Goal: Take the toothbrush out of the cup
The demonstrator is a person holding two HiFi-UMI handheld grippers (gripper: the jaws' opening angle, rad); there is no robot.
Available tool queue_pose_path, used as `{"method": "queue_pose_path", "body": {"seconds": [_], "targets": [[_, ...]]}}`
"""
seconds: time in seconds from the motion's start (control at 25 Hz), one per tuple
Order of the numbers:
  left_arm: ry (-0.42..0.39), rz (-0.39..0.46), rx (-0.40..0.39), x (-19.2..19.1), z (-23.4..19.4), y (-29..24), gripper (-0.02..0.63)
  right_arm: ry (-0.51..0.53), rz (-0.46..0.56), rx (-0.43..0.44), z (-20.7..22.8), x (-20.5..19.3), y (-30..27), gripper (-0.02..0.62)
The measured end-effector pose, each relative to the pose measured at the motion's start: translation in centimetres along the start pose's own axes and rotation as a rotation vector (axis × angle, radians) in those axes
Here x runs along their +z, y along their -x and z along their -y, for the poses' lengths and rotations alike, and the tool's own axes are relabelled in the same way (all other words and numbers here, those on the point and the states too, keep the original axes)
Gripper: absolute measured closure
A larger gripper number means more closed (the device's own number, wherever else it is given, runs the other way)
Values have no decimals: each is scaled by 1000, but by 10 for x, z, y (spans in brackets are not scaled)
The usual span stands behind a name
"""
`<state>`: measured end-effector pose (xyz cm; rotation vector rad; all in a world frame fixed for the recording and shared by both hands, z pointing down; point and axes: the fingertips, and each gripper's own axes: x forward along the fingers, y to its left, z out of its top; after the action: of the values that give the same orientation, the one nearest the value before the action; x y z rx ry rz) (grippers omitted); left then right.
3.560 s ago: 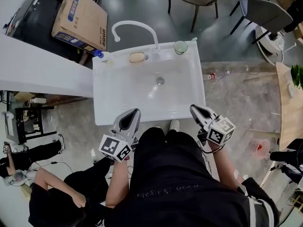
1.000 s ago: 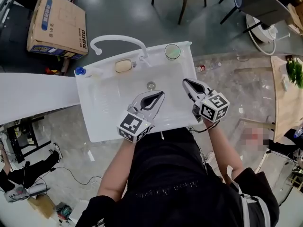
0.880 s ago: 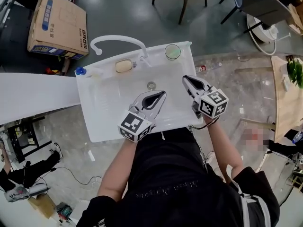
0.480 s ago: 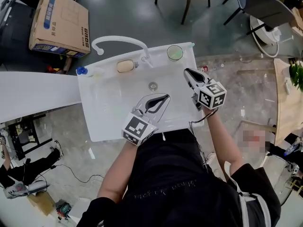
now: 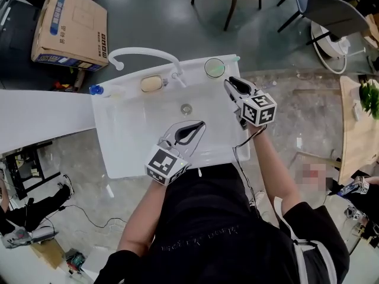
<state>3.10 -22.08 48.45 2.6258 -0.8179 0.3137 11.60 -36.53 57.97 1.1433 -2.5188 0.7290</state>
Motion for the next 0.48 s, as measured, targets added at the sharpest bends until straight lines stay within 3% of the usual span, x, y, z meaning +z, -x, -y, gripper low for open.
{"method": "queue_pose_path", "body": {"seconds": [0.16, 0.48], "targets": [[-9, 3, 16, 2, -2, -3, 600, 48, -53, -15, 12, -7, -16, 505], [6, -7, 22, -2, -4, -8, 600, -12, -32, -26, 33, 0, -28, 503]]}}
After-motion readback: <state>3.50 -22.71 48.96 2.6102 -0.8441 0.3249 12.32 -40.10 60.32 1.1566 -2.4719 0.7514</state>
